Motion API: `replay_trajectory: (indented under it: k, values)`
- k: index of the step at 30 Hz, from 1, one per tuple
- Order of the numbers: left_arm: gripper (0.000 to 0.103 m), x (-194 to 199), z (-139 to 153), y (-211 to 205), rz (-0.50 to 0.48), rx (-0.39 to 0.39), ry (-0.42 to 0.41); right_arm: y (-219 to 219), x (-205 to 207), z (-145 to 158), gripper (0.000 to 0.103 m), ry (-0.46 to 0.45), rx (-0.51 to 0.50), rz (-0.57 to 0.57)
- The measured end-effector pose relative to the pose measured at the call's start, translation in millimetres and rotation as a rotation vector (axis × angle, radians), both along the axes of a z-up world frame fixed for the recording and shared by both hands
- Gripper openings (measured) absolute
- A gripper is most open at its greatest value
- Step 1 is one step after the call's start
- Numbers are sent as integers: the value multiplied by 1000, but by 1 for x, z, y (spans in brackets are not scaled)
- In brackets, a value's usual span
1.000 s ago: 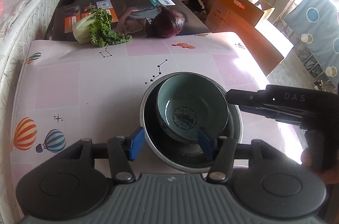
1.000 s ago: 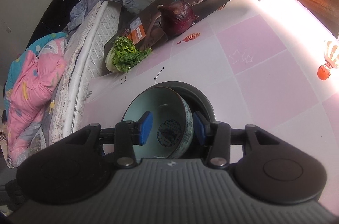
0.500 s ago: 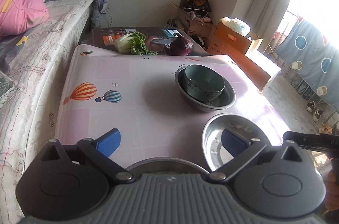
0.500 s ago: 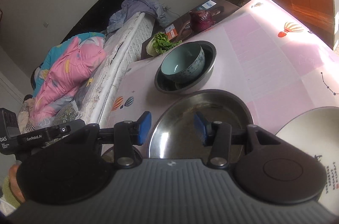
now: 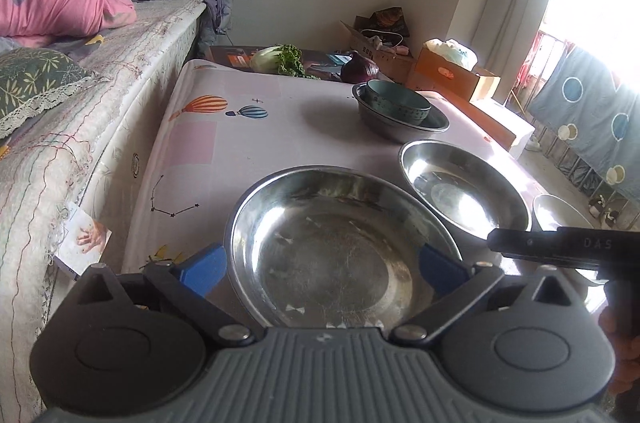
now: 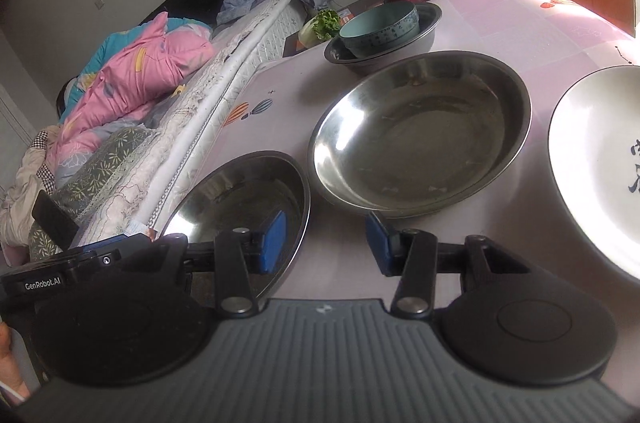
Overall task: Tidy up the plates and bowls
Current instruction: 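Close both grippers on the rim of a large steel plate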
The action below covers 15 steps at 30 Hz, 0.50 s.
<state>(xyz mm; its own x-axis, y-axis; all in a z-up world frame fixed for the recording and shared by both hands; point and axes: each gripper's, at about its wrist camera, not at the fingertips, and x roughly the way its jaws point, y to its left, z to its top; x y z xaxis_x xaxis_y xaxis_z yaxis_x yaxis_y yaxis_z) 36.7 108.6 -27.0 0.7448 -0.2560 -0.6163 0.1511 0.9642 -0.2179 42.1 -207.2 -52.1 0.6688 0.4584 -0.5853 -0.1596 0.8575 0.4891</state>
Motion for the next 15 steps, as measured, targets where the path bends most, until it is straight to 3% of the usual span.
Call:
replay_trajectory:
  k: [5, 11, 15]
  values:
    - [103, 0, -11, 9, -5, 10, -2, 26, 13, -8, 44, 21, -21, 26]
    - [103, 10, -22, 5, -9, 125, 1, 45, 28, -17, 44, 41, -73, 25]
    - [95, 18, -30, 1, -29, 143, 19, 50, 36, -19, 43, 49, -86, 24]
